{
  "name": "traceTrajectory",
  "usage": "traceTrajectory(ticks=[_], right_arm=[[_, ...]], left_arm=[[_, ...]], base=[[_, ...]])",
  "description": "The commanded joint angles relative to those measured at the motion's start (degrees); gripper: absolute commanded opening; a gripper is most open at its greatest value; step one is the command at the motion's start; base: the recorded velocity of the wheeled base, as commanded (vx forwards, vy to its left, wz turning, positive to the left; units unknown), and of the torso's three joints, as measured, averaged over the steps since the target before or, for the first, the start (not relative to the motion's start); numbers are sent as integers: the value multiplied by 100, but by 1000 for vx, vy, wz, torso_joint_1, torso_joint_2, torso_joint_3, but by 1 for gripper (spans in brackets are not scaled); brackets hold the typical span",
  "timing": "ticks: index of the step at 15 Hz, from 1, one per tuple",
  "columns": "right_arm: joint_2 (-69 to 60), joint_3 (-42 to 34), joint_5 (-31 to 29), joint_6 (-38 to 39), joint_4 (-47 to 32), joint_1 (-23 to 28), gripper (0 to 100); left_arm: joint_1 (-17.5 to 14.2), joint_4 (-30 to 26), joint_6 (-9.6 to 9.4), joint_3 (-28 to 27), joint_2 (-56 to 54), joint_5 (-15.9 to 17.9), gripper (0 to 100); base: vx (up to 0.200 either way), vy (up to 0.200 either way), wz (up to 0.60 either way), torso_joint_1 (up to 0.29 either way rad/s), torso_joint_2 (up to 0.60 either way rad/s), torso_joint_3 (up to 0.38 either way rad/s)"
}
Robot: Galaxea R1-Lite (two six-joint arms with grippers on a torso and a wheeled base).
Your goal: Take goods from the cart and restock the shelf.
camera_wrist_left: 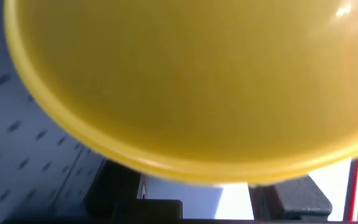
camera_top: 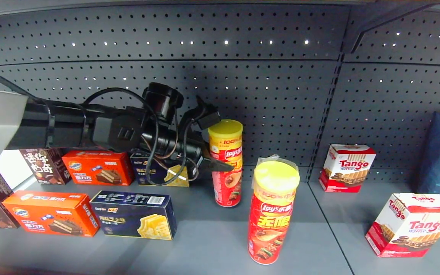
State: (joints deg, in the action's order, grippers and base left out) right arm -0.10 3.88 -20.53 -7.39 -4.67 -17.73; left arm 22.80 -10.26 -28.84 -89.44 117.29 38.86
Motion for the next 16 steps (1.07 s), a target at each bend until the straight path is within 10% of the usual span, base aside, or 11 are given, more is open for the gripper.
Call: traceTrajectory(ticks=[1,16], right_arm=[[10,-1,-4,0,1,-3,100],[10,-1,5,18,1,-3,100]], left_arm=[[6,16,-34,-144,260,25,0],[23,-125,-315,-873,884,192,0]], base=[[0,0,0,0,0,0],[0,0,0,0,0,0]])
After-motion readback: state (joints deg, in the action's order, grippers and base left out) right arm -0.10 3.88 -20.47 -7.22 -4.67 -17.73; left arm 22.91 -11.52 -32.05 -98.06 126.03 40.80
